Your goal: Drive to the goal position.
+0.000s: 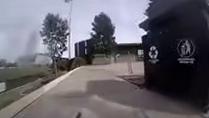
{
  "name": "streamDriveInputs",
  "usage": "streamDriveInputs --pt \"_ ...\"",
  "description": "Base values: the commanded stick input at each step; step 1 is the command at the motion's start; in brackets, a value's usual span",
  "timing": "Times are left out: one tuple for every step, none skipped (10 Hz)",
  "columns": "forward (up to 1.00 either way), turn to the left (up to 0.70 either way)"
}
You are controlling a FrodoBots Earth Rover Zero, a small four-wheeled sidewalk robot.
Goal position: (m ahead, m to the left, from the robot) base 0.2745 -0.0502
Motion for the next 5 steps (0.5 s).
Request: streamDriveInputs --pt "1.0 0.0" --pt "1.0 0.0" --pt "1.0 0.0" --pt "1.0 0.0" --pt "1.0 0.0"
